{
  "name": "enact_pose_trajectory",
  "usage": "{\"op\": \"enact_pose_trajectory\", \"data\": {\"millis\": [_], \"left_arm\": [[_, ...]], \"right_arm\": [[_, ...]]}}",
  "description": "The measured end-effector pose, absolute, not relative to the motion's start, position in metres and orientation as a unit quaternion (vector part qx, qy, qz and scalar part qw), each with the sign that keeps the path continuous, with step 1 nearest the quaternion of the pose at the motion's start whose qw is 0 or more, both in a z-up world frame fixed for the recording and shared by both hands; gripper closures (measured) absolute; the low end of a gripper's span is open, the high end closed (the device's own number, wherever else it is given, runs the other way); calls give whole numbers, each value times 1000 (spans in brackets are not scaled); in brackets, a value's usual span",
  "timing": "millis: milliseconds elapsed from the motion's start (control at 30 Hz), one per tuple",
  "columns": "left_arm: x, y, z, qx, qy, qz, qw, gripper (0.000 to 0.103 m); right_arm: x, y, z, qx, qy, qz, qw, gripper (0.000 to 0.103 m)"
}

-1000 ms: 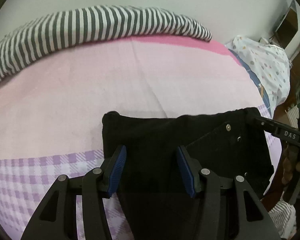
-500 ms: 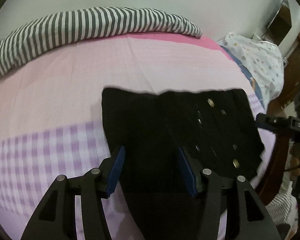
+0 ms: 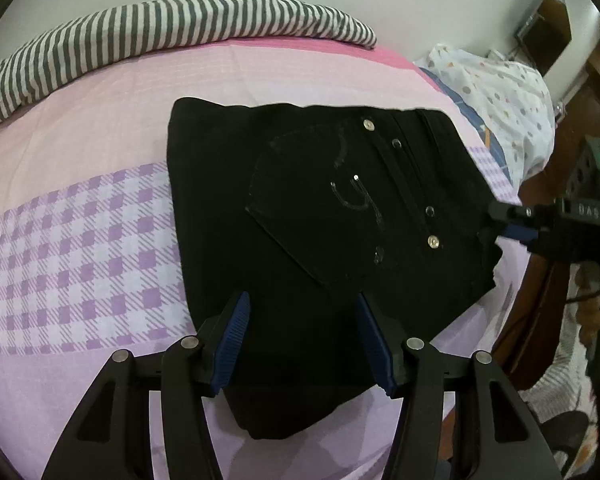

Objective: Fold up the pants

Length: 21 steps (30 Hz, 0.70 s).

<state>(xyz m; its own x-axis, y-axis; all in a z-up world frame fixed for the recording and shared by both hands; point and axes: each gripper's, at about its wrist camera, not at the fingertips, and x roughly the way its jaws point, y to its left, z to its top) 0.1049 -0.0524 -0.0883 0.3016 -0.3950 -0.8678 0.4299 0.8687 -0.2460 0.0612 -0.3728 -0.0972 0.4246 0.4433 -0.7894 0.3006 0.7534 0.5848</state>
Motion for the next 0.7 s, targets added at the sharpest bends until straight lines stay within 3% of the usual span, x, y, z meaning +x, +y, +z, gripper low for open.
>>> {"op": "enact_pose_trajectory", "data": {"millis": [100,200,367,567,700], "left_arm": [[104,-54,-91,23,532,-253,808,46],[102,-52,-89,16,535,-260,804,46],[93,-48,-92,24,539,-275,796,46],[87,-41,-97,19,538,-289,792,45],[86,-43,-99,30,537,-286,793,45]], "right_arm": [[63,-370,-99,335,533,33,776,86],[52,-365,-81,331,508,39,794,89],[29,-356,-59,317,493,26,810,90],[27,-358,-93,299,526,-4,797,90],[35,-353,-91,273,545,-2,793,84]]}}
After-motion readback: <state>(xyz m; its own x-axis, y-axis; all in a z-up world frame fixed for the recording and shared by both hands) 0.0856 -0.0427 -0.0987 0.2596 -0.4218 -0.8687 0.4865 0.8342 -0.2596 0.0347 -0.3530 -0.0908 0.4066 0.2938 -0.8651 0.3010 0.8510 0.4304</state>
